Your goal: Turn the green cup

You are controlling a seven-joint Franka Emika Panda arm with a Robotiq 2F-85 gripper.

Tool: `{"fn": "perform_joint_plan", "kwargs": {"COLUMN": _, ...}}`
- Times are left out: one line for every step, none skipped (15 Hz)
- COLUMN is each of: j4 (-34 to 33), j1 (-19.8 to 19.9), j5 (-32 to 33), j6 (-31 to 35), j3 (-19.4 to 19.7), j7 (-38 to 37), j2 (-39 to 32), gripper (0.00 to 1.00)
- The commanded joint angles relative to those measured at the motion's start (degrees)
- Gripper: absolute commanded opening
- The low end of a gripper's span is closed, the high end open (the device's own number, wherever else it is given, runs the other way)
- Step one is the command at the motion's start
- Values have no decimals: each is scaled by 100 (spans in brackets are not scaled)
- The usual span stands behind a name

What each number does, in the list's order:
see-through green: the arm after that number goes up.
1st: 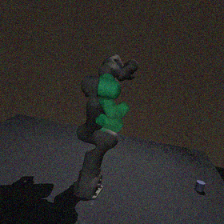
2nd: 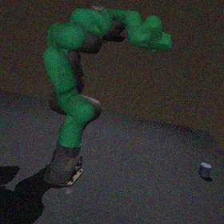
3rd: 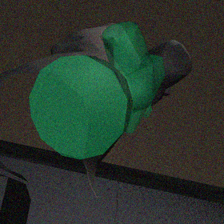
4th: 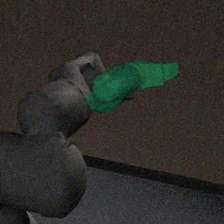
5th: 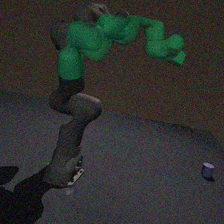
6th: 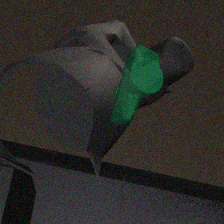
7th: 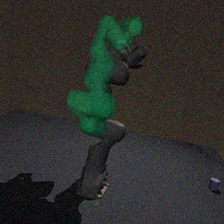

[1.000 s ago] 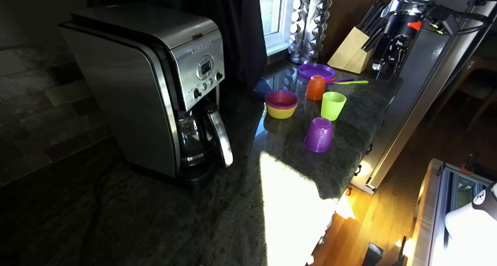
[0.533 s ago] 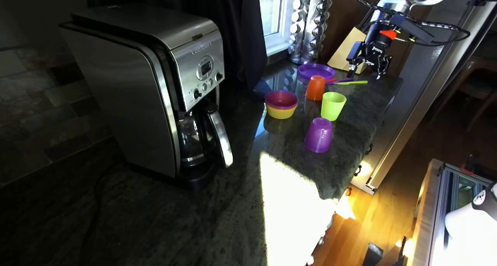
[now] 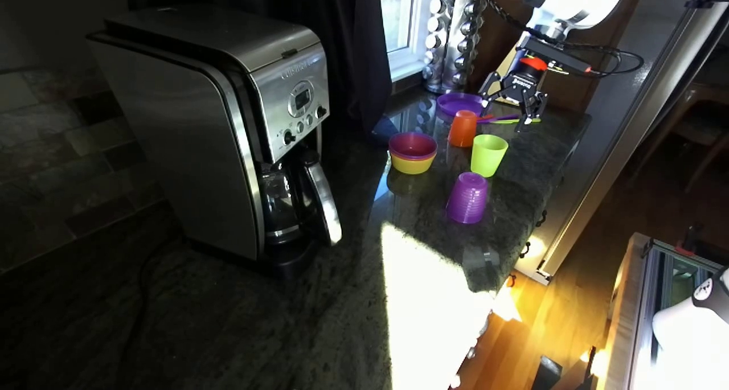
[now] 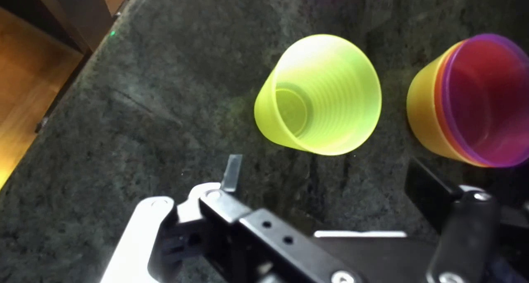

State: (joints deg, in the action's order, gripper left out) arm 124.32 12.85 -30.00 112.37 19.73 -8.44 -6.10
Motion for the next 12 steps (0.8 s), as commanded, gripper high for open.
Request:
{"fn": "perform_joint_plan", "kwargs": {"j4": -461, "j1": 173, "j5": -281, "j6": -14, "j3": -164, "j7": -944, "j2": -589, "gripper": 100}}
{"fn": "perform_joint_plan", "kwargs": {"j4": -550, "j1": 189, "j5": -286, "j6": -84, "j3": -175, "j7": -1221, "j2": -702, "gripper": 100}}
{"fn": "perform_joint_plan", "kwargs": {"j4": -633, "j1": 203, "j5": -280, "j6": -153, "j3": -181, "j7": -1498, "j2": -802, "gripper": 100}}
{"fn": "perform_joint_plan", "kwargs": {"j4": -730, "j1": 227, "j5": -272, "j6": -271, "j3": -183, "j7": -1746, "j2": -917, "gripper": 100}}
{"fn": "perform_joint_plan", "kwargs": {"j4": -797, "j1": 242, "j5": -277, "j6": -344, "j3": -185, "j7": -1984, "j2": -1009, "gripper": 100}}
{"fn": "perform_joint_plan", "kwargs": {"j4": -871, "j1": 267, "j5": -283, "j6": -465, "j3": -198, "j7": -2114, "j2": -1099, "gripper": 100}}
{"fn": "perform_joint_plan", "kwargs": {"j4": -931, "j1": 286, "j5": -295, "j6": -574, "j3": -209, "j7": -2227, "j2": -1178, "gripper": 100}}
{"fn": "perform_joint_plan", "kwargs": {"j4": -994, "j1": 307, "j5": -303, "j6": -698, "j3": -226, "j7": -2294, "j2": -1260, "gripper": 100}}
{"fn": "perform_joint_plan", "kwargs": {"j4": -1055, "j1": 327, "j5": -311, "j6": -820, "j3": -237, "j7": -2339, "j2": -1333, "gripper": 100}}
{"fn": "perform_joint_plan", "kwargs": {"j4": -1096, "j1": 340, "j5": -331, "j6": -885, "j3": -248, "j7": -2353, "j2": -1394, "gripper": 100}}
{"fn": "perform_joint_plan", "kwargs": {"j4": -1152, "j1": 367, "j5": -358, "j6": -983, "j3": -263, "j7": -2295, "j2": -1460, "gripper": 100}}
{"fn": "perform_joint_plan", "kwargs": {"j4": -1187, "j1": 385, "j5": -389, "j6": -1043, "j3": -275, "j7": -2244, "j2": -1512, "gripper": 100}}
